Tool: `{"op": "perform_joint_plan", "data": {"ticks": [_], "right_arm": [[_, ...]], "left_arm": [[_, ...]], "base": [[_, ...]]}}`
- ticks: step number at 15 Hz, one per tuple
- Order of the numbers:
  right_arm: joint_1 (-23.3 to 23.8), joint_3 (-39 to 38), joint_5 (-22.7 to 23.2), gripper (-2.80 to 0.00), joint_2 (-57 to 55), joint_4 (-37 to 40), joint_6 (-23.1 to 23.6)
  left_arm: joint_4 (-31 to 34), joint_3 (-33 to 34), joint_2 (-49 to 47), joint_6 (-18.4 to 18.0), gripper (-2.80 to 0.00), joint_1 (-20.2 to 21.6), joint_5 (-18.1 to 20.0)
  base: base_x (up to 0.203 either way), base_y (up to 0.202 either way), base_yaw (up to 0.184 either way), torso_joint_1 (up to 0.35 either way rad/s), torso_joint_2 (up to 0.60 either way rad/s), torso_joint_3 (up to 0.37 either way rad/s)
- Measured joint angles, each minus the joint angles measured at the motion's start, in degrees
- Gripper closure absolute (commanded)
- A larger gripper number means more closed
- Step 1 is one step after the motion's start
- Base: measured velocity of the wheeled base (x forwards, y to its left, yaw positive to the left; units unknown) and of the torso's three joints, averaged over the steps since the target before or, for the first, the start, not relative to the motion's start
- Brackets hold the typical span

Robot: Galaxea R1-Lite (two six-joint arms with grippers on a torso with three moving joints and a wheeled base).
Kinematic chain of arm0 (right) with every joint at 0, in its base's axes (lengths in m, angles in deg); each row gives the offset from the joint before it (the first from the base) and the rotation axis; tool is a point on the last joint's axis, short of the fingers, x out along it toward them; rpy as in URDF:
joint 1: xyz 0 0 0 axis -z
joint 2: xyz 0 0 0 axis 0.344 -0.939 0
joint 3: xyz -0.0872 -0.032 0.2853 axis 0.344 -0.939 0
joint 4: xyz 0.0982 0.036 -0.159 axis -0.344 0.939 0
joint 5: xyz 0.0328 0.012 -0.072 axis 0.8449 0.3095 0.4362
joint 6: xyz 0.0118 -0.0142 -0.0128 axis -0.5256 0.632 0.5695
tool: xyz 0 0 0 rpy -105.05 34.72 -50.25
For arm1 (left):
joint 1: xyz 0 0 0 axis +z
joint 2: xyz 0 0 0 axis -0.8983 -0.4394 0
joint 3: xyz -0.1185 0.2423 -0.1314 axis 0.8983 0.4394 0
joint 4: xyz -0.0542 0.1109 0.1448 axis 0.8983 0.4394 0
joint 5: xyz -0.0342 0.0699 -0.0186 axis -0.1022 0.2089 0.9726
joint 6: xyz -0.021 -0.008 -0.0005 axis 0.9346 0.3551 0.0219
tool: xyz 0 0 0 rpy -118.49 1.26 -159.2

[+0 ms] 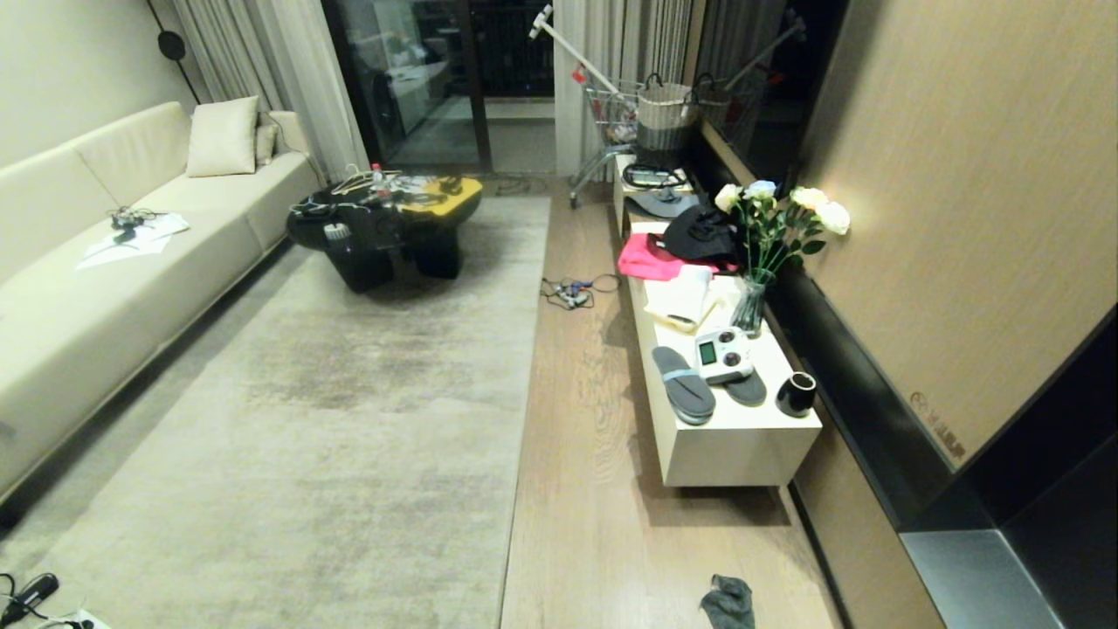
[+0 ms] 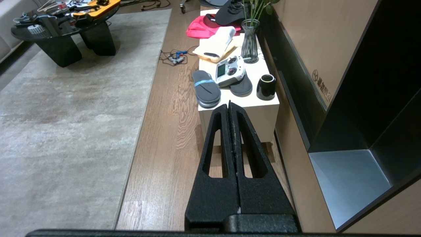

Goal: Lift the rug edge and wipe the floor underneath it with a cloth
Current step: Pick up the rag

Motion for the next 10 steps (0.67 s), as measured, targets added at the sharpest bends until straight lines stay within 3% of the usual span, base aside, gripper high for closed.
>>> {"op": "perform_joint_plan", "data": {"ticks": [7, 10], "right_arm": [[0.00, 0.00, 0.05, 0.00, 0.00, -0.02, 0.13], [0.00, 0.00, 0.02, 0.00, 0.00, -0.02, 0.04]], "left_arm": [[-0.02, 0.00, 0.00, 0.10, 0.00, 0.00, -0.02], [-0.02, 0.00, 0.00, 0.11, 0.00, 0.00, -0.04]], "base": [[0.000, 0.000, 0.000, 0.000, 0.00, 0.000], [0.000, 0.000, 0.000, -0.117, 0.25, 0.159]]}}
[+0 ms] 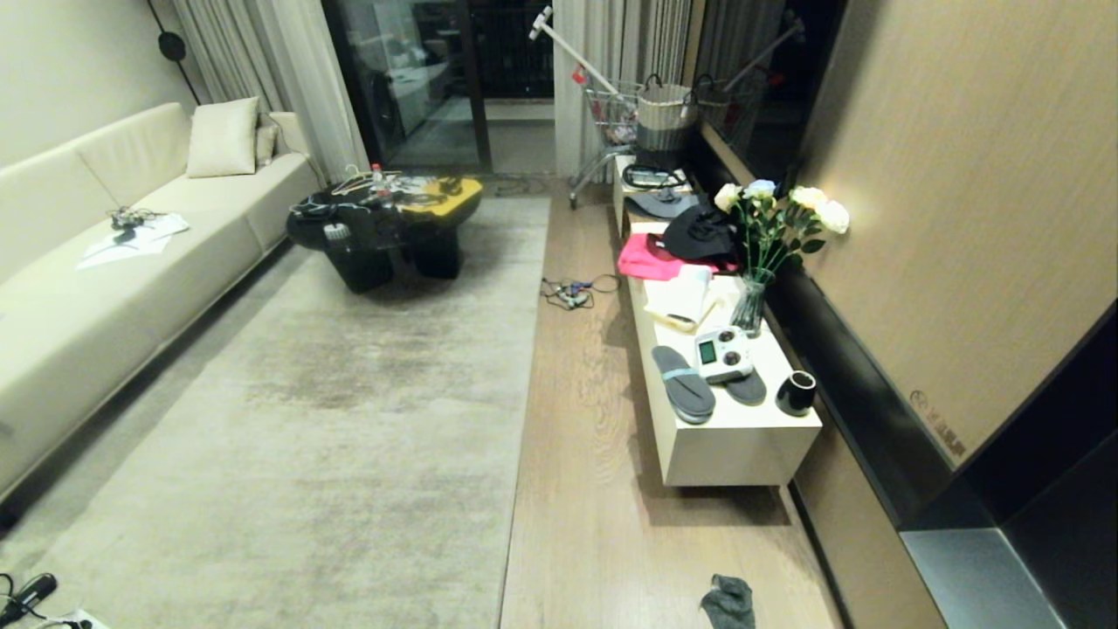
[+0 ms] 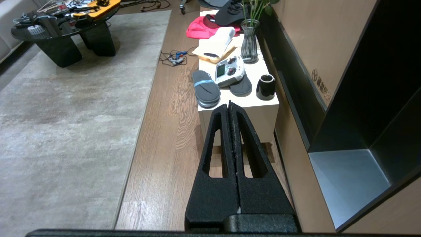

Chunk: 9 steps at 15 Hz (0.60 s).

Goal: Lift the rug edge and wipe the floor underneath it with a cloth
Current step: Pick up the rag

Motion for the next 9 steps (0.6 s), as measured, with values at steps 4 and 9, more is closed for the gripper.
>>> {"op": "perform_joint_plan", "data": {"ticks": [4, 9], "right_arm": [[-0.02, 0.00, 0.02, 0.00, 0.00, 0.04, 0.00], [-0.02, 0.00, 0.02, 0.00, 0.00, 0.01, -0.01]], "left_arm": [[0.02, 0.00, 0.00, 0.00, 0.00, 0.00, 0.04], [0.02, 0.00, 0.00, -0.05, 0.00, 0.00, 0.00]], "base": [[0.000, 0.000, 0.000, -0.128, 0.31, 0.183], [0.000, 0.000, 0.000, -0.131, 0.33, 0.192]]}}
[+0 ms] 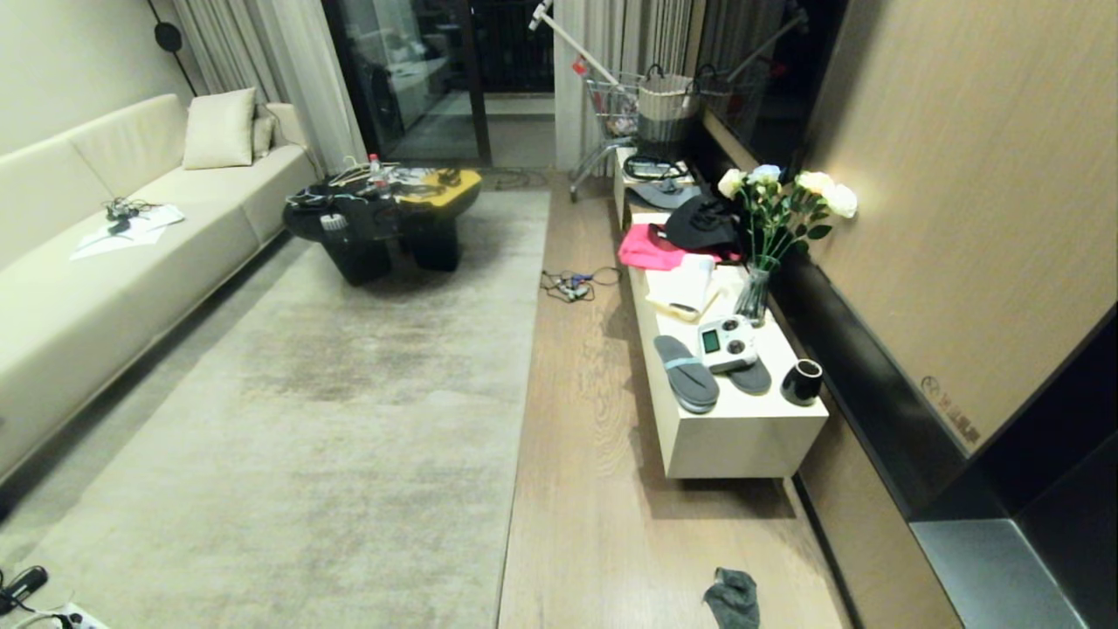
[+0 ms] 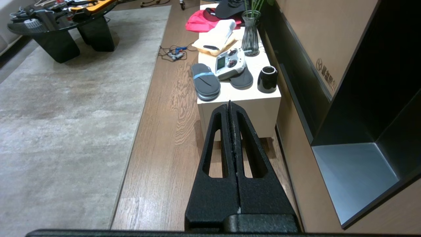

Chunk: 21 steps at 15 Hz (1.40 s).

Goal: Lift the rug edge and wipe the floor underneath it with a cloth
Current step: Pick up the rag

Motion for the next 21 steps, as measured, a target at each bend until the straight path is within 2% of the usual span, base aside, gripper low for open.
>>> {"op": "perform_joint_plan", "data": {"ticks": [7, 21], "right_arm": [[0.00, 0.00, -0.02, 0.00, 0.00, 0.00, 0.01], [0.02, 0.00, -0.03, 0.00, 0.00, 0.10, 0.04]], "left_arm": [[-0.07, 0.00, 0.00, 0.05, 0.00, 0.00, 0.04], [0.00, 0.00, 0.00, 0.02, 0.00, 0.00, 0.04]], "base": [[0.000, 0.000, 0.000, -0.144, 0.37, 0.229], [0.000, 0.000, 0.000, -0.159, 0.52, 0.360]]}}
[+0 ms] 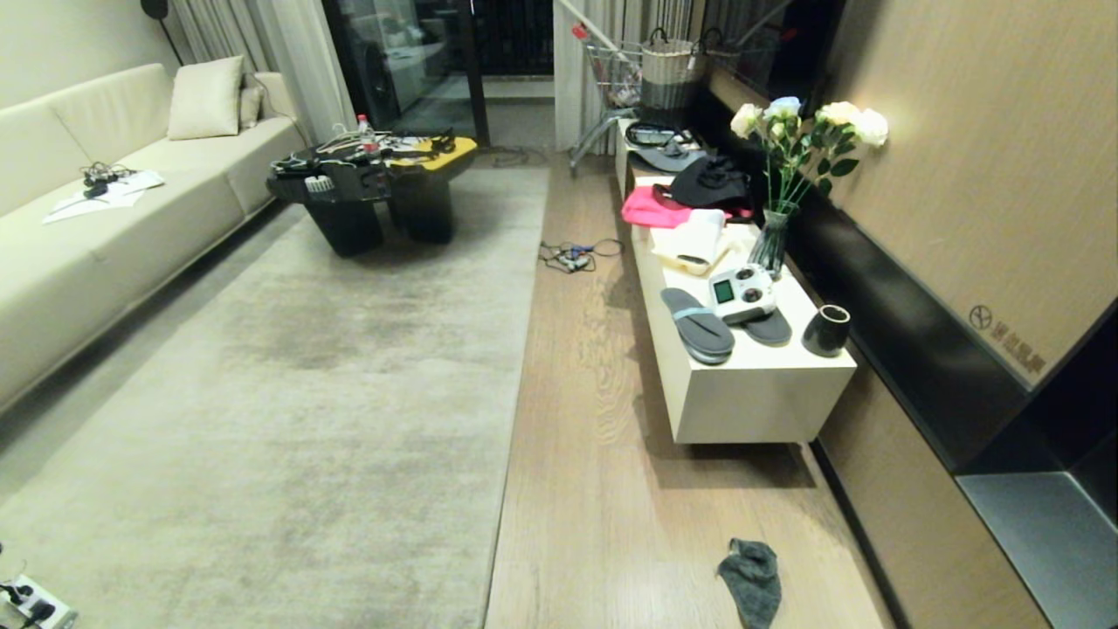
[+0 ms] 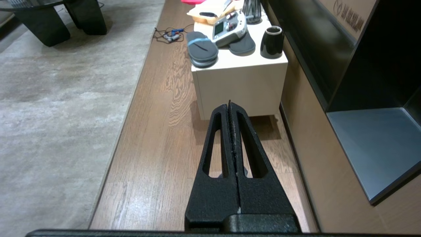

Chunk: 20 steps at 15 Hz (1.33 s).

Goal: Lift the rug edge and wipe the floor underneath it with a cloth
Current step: Pick up the rag

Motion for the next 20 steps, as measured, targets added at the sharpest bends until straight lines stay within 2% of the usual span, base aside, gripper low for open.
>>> {"op": "perform_joint_plan", "data": {"ticks": [11, 20], "right_arm": [[-0.05, 0.00, 0.00, 0.00, 0.00, -0.03, -0.04], [-0.05, 0.00, 0.00, 0.00, 0.00, 0.01, -0.11]], "left_arm": [[0.04, 0.00, 0.00, 0.00, 0.00, 0.00, 0.00], [0.12, 0.00, 0.00, 0.00, 0.00, 0.00, -0.01]], "base": [[0.000, 0.000, 0.000, -0.035, 0.44, 0.409], [0.000, 0.000, 0.000, 0.005, 0.04, 0.051]]}}
